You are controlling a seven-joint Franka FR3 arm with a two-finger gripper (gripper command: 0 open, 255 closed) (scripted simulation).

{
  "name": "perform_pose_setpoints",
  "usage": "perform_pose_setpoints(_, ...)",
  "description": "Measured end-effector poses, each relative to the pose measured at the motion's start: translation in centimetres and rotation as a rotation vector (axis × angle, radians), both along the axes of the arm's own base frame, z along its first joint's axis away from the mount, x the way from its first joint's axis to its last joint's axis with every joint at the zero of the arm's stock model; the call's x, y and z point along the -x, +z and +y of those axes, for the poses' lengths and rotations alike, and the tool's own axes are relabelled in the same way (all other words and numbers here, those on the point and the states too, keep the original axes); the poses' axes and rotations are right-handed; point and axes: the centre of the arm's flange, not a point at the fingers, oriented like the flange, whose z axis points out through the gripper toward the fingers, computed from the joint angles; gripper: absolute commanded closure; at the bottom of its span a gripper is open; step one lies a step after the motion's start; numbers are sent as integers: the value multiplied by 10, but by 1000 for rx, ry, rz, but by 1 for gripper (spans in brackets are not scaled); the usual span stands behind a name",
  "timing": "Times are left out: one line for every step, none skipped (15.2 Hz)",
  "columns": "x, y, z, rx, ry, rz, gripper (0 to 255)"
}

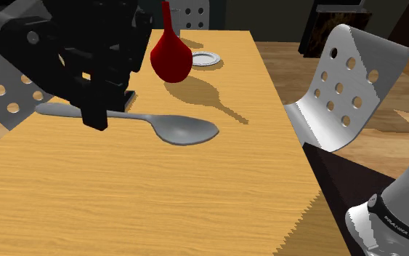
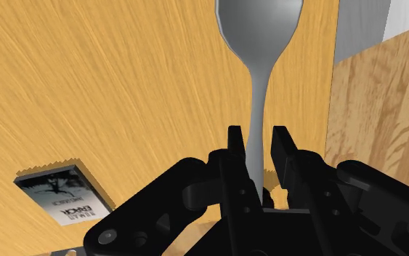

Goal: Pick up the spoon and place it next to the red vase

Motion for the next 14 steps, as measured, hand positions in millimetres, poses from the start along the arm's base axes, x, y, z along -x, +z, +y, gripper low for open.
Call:
perform_pose_setpoints(-1,5,-1,0,0,0,255)
perform_pose_setpoints(0,10,0,0,0,0,255)
perform_pose_setpoints(0,16,0,0,0,0,255)
perform_pose_setpoints(0,22,1,0,0,0,255)
perform_pose_setpoints(0,28,1,0,0,0,255)
perform_pose_setpoints(-1,33,0,0,0,0,255)
perform_pose_setpoints(0,37,0,0,0,0,255)
perform_pose_setpoints(0,41,-1,0,0,0,255)
perform_pose_setpoints(-2,47,-1,0,0,0,255)
perform_pose_setpoints(0,51,0,0,0,0,255)
perform_pose_setpoints(0,58,1,0,0,0,255)
perform_pose_setpoints(0,63,0,0,0,0,255)
perform_pose_setpoints(0,68,0,0,0,0,255)
perform_pose_setpoints(0,73,-1,0,0,0,255)
